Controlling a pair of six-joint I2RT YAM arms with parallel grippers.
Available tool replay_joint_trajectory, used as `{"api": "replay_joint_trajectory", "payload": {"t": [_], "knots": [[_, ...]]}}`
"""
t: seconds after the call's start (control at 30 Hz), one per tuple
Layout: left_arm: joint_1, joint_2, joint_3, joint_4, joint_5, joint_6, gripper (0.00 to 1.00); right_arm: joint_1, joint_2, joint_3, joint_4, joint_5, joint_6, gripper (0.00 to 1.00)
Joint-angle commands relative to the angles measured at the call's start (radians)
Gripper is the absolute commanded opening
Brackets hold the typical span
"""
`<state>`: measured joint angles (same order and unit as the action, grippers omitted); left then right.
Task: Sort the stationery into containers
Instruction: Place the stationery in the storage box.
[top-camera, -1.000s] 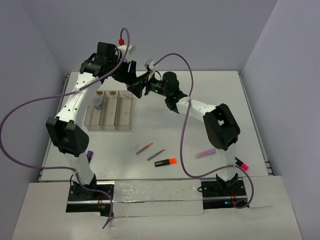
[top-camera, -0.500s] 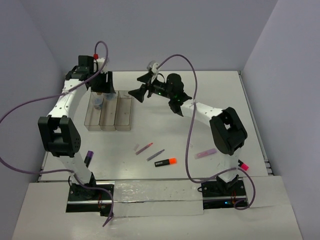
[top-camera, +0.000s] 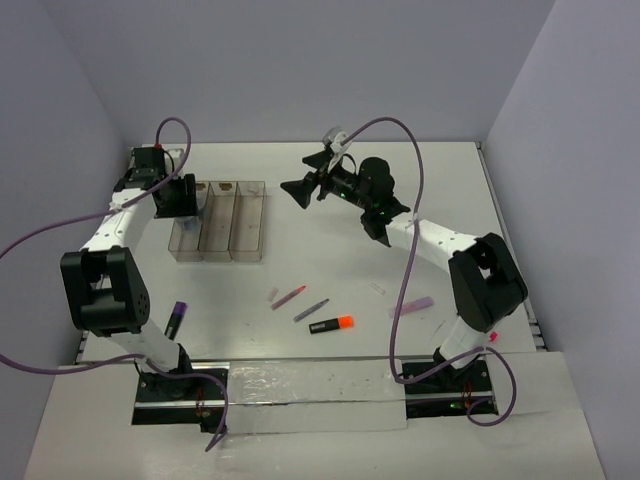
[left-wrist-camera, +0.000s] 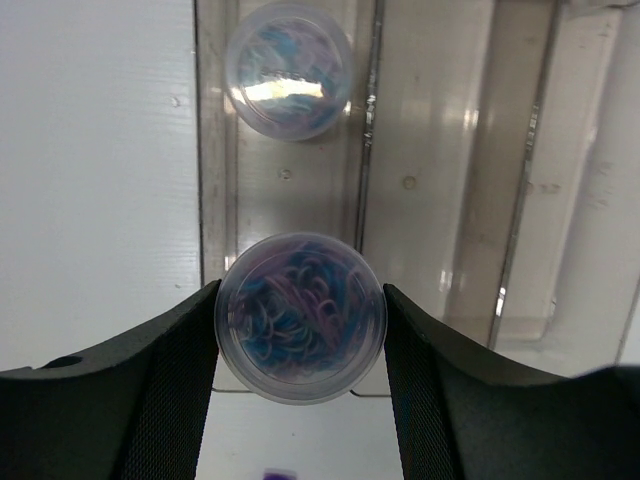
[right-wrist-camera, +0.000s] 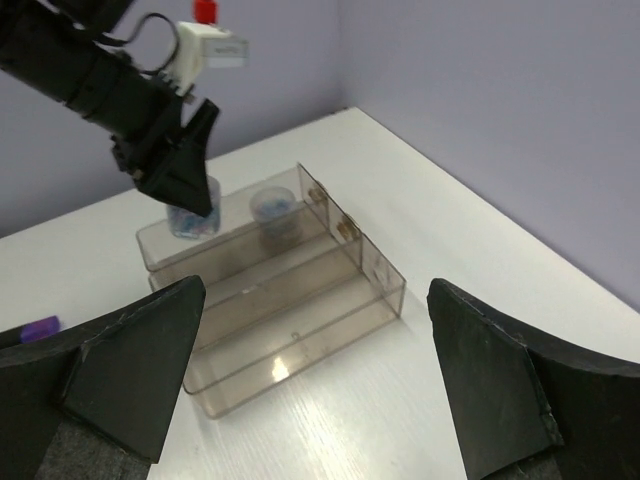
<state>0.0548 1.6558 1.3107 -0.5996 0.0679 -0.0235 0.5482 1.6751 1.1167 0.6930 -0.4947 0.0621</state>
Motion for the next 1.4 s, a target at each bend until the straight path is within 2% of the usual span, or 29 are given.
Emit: {"api": "replay_joint_trajectory", "payload": {"t": [0.0,0.47,0.57,0.73,1.03,1.37], "knots": [[0.010,-0.014,-0.033,0.137,-0.061,-0.012,0.00,-0.024,-0.081,-0.054,0.016,0.046,-0.003,1.00],[0.025,0.038,-0.120,0.224,-0.032,-0.017,0.00,-0.050,-0.147,-0.139,0.006,0.049,-0.013,1.00],[0.025,0.047,-0.130,0.234,-0.009,-0.021,0.04,-0.054,-0.149,-0.141,0.006,0.048,-0.009,1.00],[0.025,0.057,-0.139,0.231,0.001,-0.027,0.42,-0.054,-0.158,-0.143,-0.012,0.052,-0.018,1.00],[0.025,0.041,-0.147,0.228,0.013,-0.035,0.71,-0.060,-0.194,-0.155,-0.021,0.052,-0.043,1.00],[0.025,0.053,-0.095,0.178,-0.010,-0.035,0.77,-0.062,-0.219,-0.152,-0.021,0.027,-0.053,1.00]]}}
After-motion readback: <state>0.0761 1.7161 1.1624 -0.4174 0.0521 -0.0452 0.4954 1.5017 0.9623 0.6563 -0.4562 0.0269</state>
